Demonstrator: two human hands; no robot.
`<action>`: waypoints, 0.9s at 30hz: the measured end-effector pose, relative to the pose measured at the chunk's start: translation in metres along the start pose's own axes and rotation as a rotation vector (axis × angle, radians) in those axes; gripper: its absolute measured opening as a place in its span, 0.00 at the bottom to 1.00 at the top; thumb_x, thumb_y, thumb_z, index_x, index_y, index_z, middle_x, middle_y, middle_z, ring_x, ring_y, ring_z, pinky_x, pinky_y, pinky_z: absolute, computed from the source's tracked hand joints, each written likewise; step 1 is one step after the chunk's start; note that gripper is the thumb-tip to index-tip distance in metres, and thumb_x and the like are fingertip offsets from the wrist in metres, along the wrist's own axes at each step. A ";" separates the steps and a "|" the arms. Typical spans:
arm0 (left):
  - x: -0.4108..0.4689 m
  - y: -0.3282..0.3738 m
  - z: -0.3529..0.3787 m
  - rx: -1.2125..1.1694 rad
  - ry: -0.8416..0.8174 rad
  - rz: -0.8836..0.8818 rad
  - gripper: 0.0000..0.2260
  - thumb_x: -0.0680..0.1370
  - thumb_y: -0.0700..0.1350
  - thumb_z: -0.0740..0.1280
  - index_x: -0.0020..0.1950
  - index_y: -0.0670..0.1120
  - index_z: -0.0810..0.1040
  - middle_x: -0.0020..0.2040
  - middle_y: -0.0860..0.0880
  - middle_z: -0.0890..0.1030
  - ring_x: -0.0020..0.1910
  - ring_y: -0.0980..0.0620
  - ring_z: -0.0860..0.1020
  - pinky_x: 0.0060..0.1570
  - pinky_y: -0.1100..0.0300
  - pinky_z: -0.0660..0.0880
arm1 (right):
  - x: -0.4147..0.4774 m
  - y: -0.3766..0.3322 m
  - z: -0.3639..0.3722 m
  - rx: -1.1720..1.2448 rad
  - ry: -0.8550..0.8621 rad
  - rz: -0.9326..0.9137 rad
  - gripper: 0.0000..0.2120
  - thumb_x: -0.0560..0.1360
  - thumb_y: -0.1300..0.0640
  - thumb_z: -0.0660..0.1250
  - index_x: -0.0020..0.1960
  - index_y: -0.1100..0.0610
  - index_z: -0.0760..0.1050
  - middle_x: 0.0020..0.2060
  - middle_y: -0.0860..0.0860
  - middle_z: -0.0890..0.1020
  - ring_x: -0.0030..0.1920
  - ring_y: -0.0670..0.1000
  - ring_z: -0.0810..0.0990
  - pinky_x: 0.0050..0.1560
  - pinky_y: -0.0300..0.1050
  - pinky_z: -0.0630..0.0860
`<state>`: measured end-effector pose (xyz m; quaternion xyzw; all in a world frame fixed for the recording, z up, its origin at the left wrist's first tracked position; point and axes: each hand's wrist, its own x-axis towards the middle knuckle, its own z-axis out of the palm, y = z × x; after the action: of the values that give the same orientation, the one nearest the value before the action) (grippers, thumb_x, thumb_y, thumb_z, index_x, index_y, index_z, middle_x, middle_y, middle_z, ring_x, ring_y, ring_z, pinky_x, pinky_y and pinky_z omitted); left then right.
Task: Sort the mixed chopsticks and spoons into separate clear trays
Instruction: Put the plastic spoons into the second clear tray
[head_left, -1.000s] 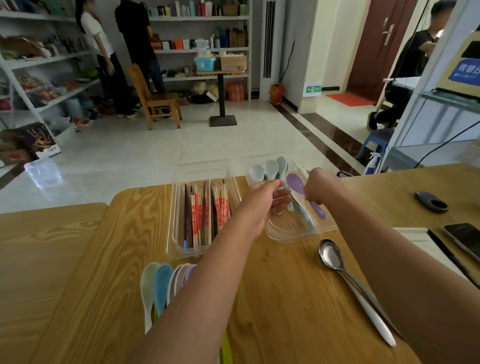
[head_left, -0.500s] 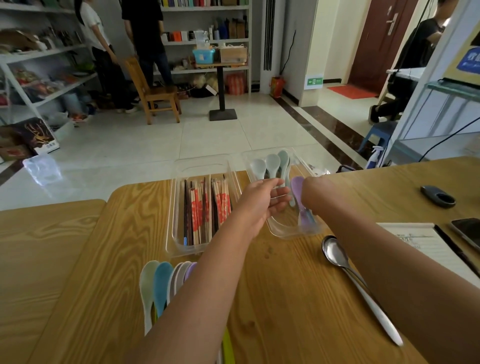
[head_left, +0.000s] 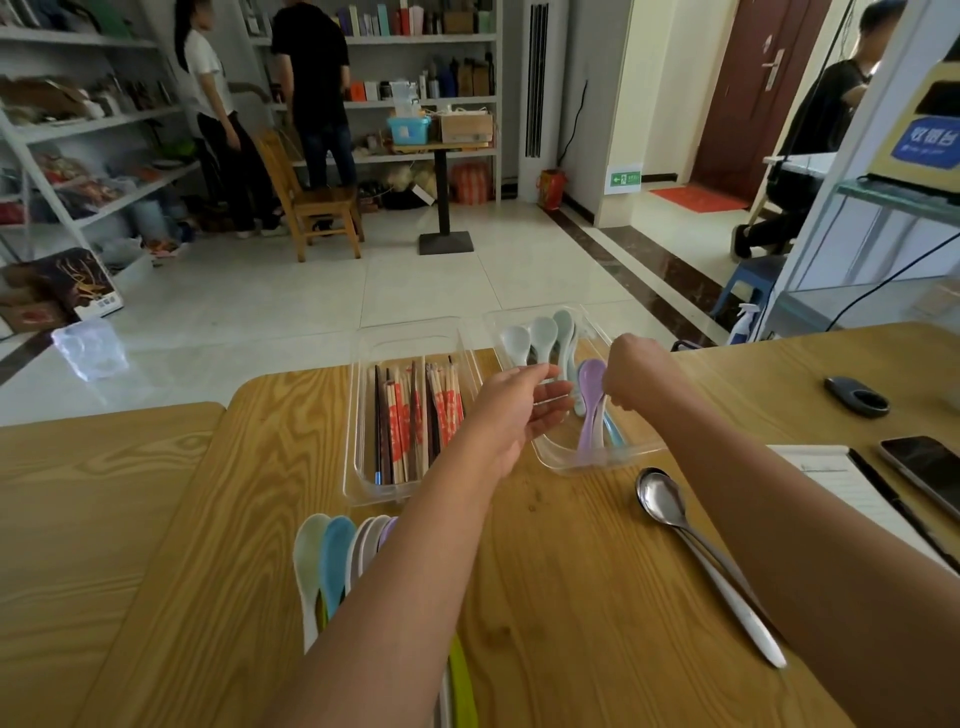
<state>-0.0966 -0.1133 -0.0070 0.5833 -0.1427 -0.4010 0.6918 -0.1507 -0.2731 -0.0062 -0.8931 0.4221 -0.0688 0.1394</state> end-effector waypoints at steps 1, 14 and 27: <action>-0.005 0.002 -0.001 -0.006 0.003 0.005 0.09 0.83 0.43 0.60 0.57 0.41 0.77 0.50 0.42 0.83 0.46 0.48 0.82 0.48 0.57 0.80 | -0.002 -0.004 -0.003 0.040 -0.008 0.000 0.04 0.75 0.67 0.64 0.45 0.64 0.77 0.42 0.58 0.83 0.43 0.58 0.83 0.41 0.46 0.77; -0.162 -0.052 -0.091 -0.072 0.262 0.085 0.13 0.84 0.45 0.58 0.54 0.40 0.80 0.47 0.43 0.85 0.44 0.49 0.82 0.48 0.57 0.78 | -0.186 -0.050 0.067 0.756 -0.287 -0.037 0.08 0.75 0.61 0.72 0.38 0.62 0.80 0.33 0.57 0.84 0.28 0.50 0.80 0.28 0.43 0.77; -0.186 -0.081 -0.111 -0.054 0.331 0.039 0.12 0.84 0.45 0.58 0.56 0.41 0.79 0.52 0.39 0.84 0.46 0.48 0.83 0.47 0.57 0.80 | -0.220 -0.070 0.097 0.334 -0.294 -0.052 0.10 0.73 0.58 0.68 0.35 0.58 0.75 0.34 0.54 0.80 0.38 0.56 0.81 0.36 0.44 0.76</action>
<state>-0.1732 0.0981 -0.0621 0.6195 -0.0273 -0.2896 0.7291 -0.2155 -0.0427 -0.0784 -0.8687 0.3566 -0.0102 0.3435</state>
